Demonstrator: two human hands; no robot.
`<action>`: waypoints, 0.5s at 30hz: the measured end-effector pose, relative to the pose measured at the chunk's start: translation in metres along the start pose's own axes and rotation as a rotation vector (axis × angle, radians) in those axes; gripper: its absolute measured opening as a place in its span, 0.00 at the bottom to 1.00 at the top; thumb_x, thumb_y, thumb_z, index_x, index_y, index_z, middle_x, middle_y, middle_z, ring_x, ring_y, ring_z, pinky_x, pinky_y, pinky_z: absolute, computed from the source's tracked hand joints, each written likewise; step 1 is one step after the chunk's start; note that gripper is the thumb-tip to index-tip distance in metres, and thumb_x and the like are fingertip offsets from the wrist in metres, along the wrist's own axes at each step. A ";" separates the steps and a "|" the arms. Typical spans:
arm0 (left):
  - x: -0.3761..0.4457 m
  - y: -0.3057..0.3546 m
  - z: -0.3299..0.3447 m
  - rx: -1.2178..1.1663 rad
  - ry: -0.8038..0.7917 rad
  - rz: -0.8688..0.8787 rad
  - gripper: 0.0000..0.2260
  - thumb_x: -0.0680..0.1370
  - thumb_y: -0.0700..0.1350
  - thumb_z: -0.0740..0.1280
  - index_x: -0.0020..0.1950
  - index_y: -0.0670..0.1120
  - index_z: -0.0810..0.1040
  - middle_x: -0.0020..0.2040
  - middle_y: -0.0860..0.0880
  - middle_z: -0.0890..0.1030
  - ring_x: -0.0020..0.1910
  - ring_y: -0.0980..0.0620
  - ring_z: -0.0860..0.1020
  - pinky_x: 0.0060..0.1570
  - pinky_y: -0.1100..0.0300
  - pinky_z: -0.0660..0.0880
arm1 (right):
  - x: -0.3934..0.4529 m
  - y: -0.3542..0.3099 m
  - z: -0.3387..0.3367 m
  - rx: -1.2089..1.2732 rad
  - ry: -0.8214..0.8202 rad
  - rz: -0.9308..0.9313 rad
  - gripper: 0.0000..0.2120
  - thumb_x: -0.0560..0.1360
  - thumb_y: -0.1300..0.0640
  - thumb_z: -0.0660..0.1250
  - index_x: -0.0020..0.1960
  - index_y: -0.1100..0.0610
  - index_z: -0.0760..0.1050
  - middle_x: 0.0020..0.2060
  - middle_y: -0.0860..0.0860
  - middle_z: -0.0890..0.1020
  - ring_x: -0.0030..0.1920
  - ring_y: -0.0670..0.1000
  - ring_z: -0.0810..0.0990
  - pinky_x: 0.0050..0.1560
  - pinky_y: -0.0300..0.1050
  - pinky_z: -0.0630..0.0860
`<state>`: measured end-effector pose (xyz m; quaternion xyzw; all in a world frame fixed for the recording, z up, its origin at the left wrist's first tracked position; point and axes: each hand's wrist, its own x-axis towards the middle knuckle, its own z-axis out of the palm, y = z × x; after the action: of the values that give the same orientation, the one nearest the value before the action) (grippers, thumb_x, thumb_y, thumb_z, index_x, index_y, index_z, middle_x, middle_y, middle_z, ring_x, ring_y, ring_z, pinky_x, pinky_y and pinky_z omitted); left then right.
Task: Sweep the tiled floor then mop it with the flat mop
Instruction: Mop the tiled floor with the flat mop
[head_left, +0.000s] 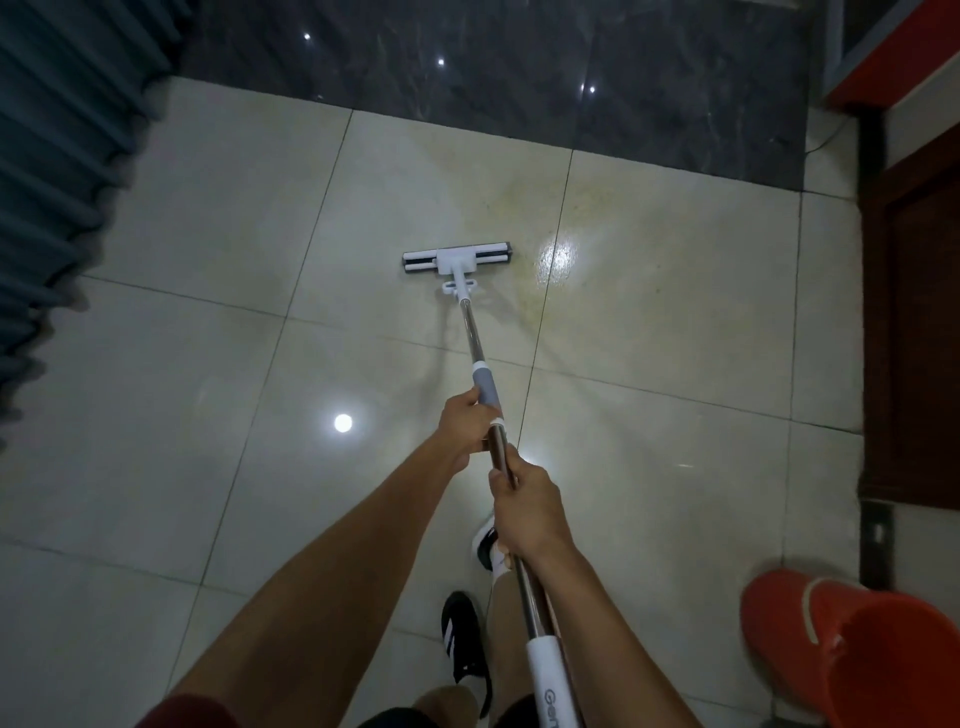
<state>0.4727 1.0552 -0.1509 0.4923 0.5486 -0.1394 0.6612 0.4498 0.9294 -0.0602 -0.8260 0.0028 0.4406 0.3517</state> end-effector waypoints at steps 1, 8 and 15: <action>0.008 0.017 0.001 -0.010 0.009 0.000 0.25 0.81 0.36 0.65 0.78 0.46 0.67 0.59 0.39 0.79 0.47 0.40 0.81 0.54 0.44 0.81 | 0.013 -0.013 -0.006 0.008 -0.006 0.002 0.20 0.84 0.55 0.58 0.75 0.47 0.68 0.34 0.47 0.76 0.31 0.44 0.75 0.28 0.32 0.69; 0.063 0.131 0.007 -0.006 0.050 -0.007 0.15 0.78 0.35 0.68 0.64 0.45 0.77 0.49 0.39 0.81 0.42 0.42 0.82 0.49 0.46 0.82 | 0.099 -0.102 -0.044 0.005 -0.038 0.001 0.21 0.83 0.56 0.57 0.76 0.48 0.67 0.42 0.53 0.77 0.41 0.53 0.78 0.50 0.55 0.83; 0.125 0.222 -0.003 -0.019 0.100 0.000 0.16 0.76 0.31 0.68 0.39 0.52 0.74 0.42 0.42 0.80 0.38 0.42 0.81 0.43 0.47 0.82 | 0.173 -0.180 -0.060 0.031 -0.054 0.031 0.22 0.83 0.56 0.57 0.76 0.44 0.65 0.38 0.50 0.75 0.35 0.51 0.76 0.44 0.53 0.82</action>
<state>0.6766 1.2072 -0.1477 0.4924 0.5821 -0.1094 0.6377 0.6554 1.0825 -0.0608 -0.8081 0.0130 0.4678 0.3576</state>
